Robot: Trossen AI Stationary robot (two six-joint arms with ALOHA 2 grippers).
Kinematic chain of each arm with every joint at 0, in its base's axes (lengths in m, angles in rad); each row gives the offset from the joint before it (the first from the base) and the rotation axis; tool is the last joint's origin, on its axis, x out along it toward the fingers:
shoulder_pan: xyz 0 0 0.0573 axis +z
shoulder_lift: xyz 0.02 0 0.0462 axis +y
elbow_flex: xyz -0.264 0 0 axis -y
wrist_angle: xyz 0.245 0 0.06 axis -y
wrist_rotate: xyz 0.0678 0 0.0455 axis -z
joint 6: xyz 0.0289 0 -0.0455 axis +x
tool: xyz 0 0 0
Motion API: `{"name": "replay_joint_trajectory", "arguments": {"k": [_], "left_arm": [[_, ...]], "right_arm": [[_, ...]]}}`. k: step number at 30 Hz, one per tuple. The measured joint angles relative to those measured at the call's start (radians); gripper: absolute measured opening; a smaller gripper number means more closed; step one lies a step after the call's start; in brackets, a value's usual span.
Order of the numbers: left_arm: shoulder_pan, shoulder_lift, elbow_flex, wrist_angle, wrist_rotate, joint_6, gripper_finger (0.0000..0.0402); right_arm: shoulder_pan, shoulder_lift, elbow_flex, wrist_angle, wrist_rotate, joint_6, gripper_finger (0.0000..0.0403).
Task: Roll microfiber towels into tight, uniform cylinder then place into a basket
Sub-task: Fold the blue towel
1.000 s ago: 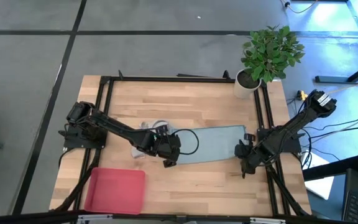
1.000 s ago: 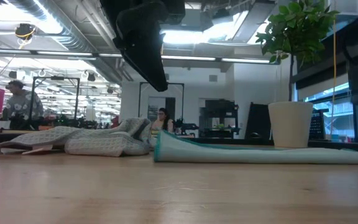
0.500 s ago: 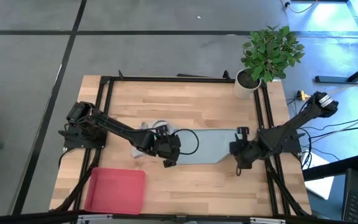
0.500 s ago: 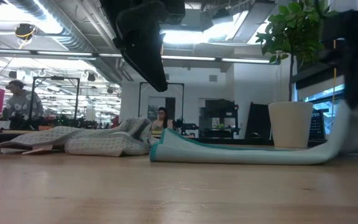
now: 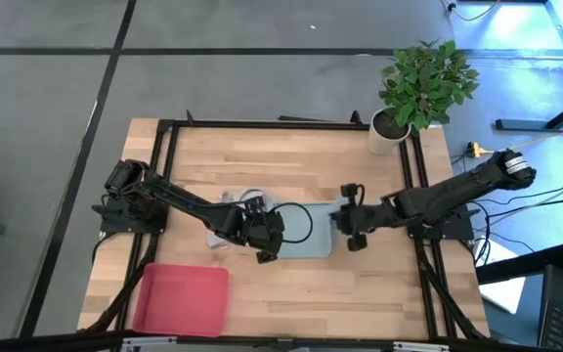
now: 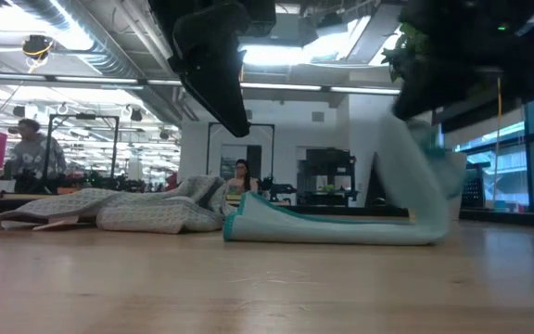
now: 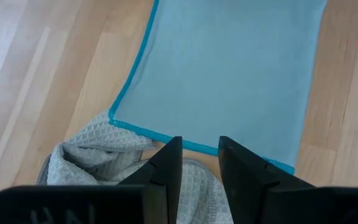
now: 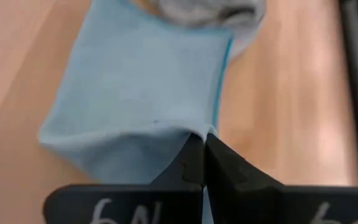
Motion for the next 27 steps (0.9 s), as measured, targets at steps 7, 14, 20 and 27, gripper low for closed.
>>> {"name": "replay_joint_trajectory", "arguments": {"k": [7,14,20,27], "left_arm": [[-0.009,0.0,0.0,-0.002,0.002,-0.001,0.0094],[-0.014,0.0,0.0,0.001,0.002,-0.002,0.0094],[-0.014,0.001,0.0,0.0,0.002,-0.002,0.0094],[-0.014,0.001,0.0,0.0,0.004,-0.002,0.0094]], "right_arm": [[-0.098,0.068,0.0,0.193,-0.092,-0.148,0.0003],[-0.136,0.155,0.0,0.325,-0.136,-0.192,0.0003],[-0.139,0.209,0.0,0.429,-0.221,-0.242,0.0002],[-0.141,0.258,0.0,0.497,-0.301,-0.244,0.0003]]}}
